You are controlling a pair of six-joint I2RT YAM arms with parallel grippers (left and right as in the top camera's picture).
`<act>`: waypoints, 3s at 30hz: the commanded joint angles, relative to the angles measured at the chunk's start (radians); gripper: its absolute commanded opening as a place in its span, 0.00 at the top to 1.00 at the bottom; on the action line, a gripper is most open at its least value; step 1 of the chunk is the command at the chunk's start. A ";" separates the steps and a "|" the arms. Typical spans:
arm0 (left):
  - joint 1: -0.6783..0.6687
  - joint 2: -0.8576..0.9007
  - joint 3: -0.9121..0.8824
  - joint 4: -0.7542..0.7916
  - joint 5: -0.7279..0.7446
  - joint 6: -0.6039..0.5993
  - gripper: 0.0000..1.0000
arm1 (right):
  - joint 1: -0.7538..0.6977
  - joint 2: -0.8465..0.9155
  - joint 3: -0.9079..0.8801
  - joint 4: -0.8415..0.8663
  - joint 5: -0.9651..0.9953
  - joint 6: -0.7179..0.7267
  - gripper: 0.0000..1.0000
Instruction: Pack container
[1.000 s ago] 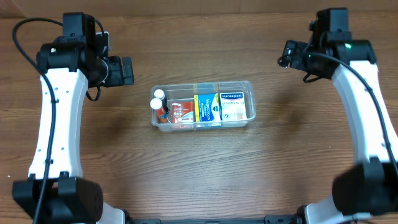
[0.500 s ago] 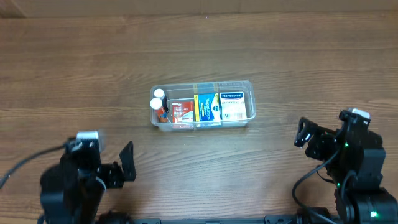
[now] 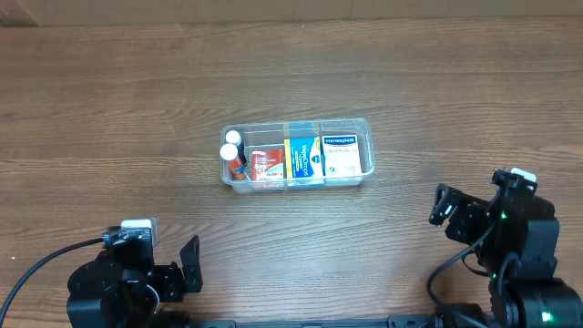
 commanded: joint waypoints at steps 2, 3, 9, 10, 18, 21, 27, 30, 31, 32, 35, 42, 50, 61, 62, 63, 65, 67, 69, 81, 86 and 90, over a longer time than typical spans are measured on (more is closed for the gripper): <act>-0.002 -0.006 -0.004 0.002 0.006 -0.003 0.00 | 0.003 -0.174 -0.110 0.080 -0.011 -0.096 0.00; -0.002 -0.006 -0.004 0.002 0.006 -0.003 0.00 | 0.003 -0.236 -0.171 0.132 -0.031 -0.130 0.00; -0.002 -0.006 -0.004 0.002 0.006 -0.003 0.00 | 0.004 -0.603 -0.590 0.650 -0.183 -0.218 0.00; -0.002 -0.006 -0.004 0.002 0.006 -0.003 0.00 | 0.004 -0.606 -0.639 0.748 -0.187 -0.218 0.00; -0.002 -0.006 -0.004 0.002 0.006 -0.003 0.00 | 0.044 -0.607 -0.822 0.933 -0.146 -0.336 0.00; -0.002 -0.006 -0.004 0.002 0.006 -0.003 0.00 | 0.050 -0.606 -0.822 0.933 -0.145 -0.337 0.00; -0.002 -0.006 -0.004 0.002 0.006 -0.003 0.00 | 0.050 -0.606 -0.822 0.933 -0.145 -0.337 0.00; -0.002 -0.006 -0.004 0.002 0.006 -0.003 0.00 | 0.050 -0.606 -0.822 0.933 -0.145 -0.337 0.00; -0.002 -0.006 -0.004 0.002 0.006 -0.003 0.00 | 0.050 -0.606 -0.822 0.932 -0.145 -0.337 0.00; -0.002 -0.006 -0.004 0.002 0.006 -0.003 0.00 | 0.050 -0.606 -0.822 0.932 -0.145 -0.337 0.00; -0.002 -0.006 -0.004 0.002 0.006 -0.003 0.00 | 0.050 -0.606 -0.822 0.932 -0.145 -0.337 0.00; -0.002 -0.006 -0.004 0.002 0.006 -0.003 0.00 | 0.050 -0.606 -0.822 0.933 -0.145 -0.337 0.00; -0.002 -0.008 -0.011 0.006 -0.004 0.008 0.00 | 0.050 -0.606 -0.822 0.933 -0.145 -0.337 0.00; -0.080 -0.374 -0.672 0.801 -0.061 0.020 0.00 | 0.050 -0.606 -0.822 0.933 -0.145 -0.337 0.00; -0.081 -0.376 -0.733 0.961 -0.070 0.044 0.00 | 0.050 -0.606 -0.822 0.933 -0.145 -0.337 0.00; -0.081 -0.376 -0.779 1.085 -0.072 0.062 0.00 | 0.050 -0.606 -0.822 0.933 -0.145 -0.337 0.00; -0.081 -0.376 -0.841 1.160 -0.079 0.077 0.00 | 0.050 -0.606 -0.822 0.933 -0.145 -0.337 0.00; -0.082 -0.376 -0.872 1.101 -0.079 0.036 0.00 | 0.050 -0.606 -0.822 0.933 -0.145 -0.337 0.00; -0.087 -0.376 -0.871 1.109 -0.079 0.034 0.00 | 0.050 -0.606 -0.822 0.932 -0.145 -0.337 0.00; -0.087 -0.375 -0.871 1.108 -0.079 0.034 0.00 | 0.050 -0.606 -0.822 0.933 -0.145 -0.337 0.00; -0.087 -0.375 -0.871 1.108 -0.079 0.034 0.00 | 0.050 -0.606 -0.822 0.933 -0.145 -0.337 0.00; -0.087 -0.375 -0.871 1.108 -0.079 0.034 0.00 | 0.050 -0.606 -0.822 0.932 -0.145 -0.337 0.00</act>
